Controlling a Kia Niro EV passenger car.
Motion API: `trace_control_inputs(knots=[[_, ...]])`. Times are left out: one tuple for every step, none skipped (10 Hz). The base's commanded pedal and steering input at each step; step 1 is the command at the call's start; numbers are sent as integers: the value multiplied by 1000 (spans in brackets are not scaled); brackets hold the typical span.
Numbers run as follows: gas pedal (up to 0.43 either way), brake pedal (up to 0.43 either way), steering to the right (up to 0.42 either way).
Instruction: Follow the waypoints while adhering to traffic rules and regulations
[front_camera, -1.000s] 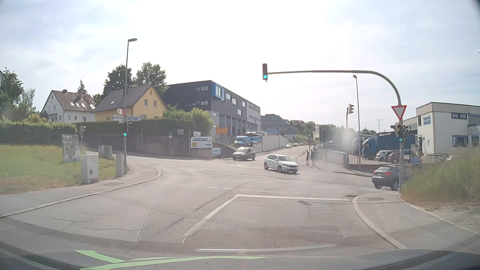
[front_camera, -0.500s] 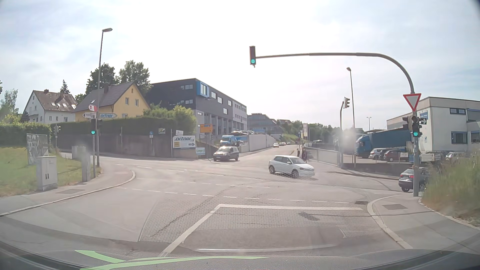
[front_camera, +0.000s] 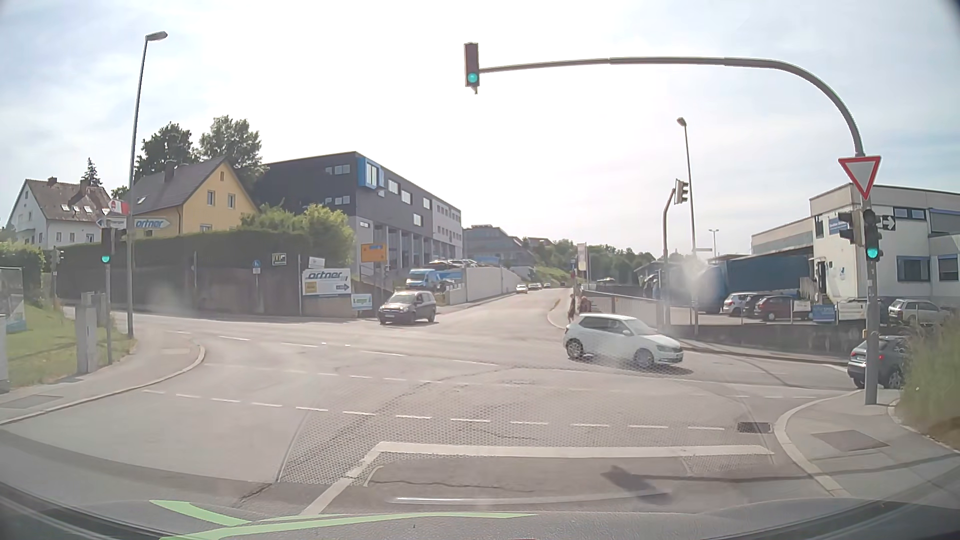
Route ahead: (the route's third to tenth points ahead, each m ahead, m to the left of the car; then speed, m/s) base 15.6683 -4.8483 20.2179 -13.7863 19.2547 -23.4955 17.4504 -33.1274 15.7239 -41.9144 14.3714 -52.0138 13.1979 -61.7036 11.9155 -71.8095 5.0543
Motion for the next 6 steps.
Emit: trace_control_inputs(knots=[[0,73,116],[0,91,130],[0,110,137],[0,128,143],[0,152,147],[0,165,150]])
